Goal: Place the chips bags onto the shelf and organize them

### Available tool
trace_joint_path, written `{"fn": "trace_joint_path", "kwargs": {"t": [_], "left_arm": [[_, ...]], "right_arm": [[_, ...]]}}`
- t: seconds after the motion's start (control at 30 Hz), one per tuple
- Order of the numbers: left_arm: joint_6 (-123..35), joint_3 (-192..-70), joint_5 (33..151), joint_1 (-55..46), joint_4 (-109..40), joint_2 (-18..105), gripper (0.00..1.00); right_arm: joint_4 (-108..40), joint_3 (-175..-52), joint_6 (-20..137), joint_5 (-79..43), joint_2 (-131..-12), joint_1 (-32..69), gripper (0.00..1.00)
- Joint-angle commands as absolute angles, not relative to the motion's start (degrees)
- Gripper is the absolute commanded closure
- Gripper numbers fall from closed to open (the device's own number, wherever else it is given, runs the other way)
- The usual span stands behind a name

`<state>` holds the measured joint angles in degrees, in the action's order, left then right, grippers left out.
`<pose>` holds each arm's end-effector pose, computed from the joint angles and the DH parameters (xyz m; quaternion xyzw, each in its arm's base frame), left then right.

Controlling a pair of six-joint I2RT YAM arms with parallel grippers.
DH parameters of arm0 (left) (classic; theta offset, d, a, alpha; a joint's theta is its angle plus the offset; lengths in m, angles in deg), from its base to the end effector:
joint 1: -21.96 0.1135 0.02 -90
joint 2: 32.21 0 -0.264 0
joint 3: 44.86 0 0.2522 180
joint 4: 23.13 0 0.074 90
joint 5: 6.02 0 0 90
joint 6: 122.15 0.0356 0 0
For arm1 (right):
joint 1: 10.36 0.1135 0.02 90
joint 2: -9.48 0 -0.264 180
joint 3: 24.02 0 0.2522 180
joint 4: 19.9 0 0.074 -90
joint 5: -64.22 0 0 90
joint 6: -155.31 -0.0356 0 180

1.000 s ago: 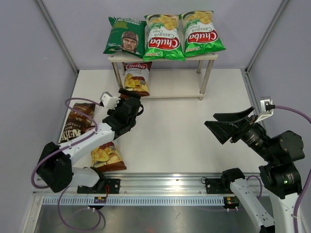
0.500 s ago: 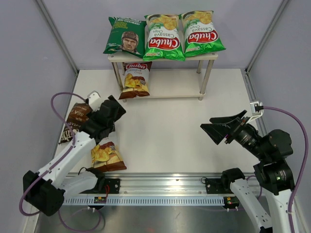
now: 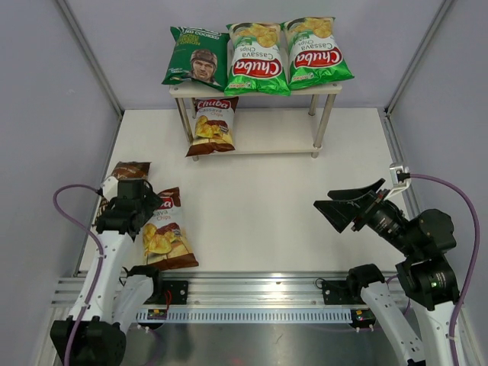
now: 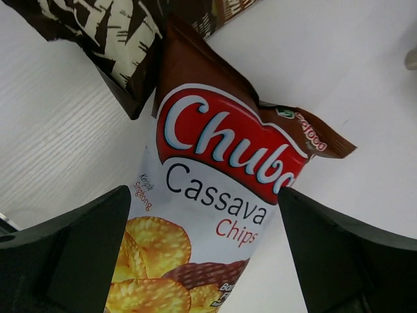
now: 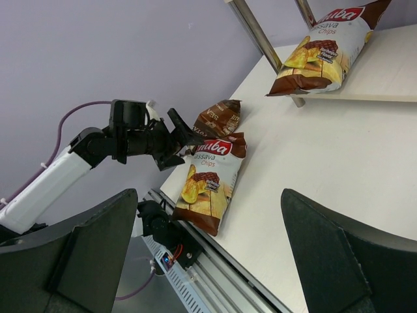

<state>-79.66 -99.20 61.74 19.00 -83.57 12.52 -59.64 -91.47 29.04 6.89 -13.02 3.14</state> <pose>0.1492 0.0058 0.2585 -0.4102 0.8310 0.0241 0.3750 0.0520 0.0323 0.4021 -0.0759 0.6753 0.4702 0.5631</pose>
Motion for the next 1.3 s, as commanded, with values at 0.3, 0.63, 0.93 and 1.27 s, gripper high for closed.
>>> {"fn": "trace_joint_path", "kwargs": {"t": [0.3, 0.63, 0.93, 1.27], "left_arm": [[-79.43, -87.72, 77.11, 29.70, -72.68, 16.92, 0.05], [-90.68, -74.80, 81.17, 24.60, -65.98, 3.16, 0.10], [-102.10, -69.53, 78.62, 24.16, -72.93, -17.69, 0.35], [-102.03, -67.76, 81.70, 24.07, -68.71, -17.27, 0.73]], "right_arm": [[-58.01, -91.48, 31.73, 8.50, -13.63, 3.53, 0.00], [-54.23, -89.20, 30.15, 7.80, -15.56, 3.53, 0.01], [-48.08, -85.77, 25.41, 8.06, -18.20, 3.62, 0.01], [-43.07, -80.94, 21.63, 8.86, -20.40, 3.53, 0.00]]}}
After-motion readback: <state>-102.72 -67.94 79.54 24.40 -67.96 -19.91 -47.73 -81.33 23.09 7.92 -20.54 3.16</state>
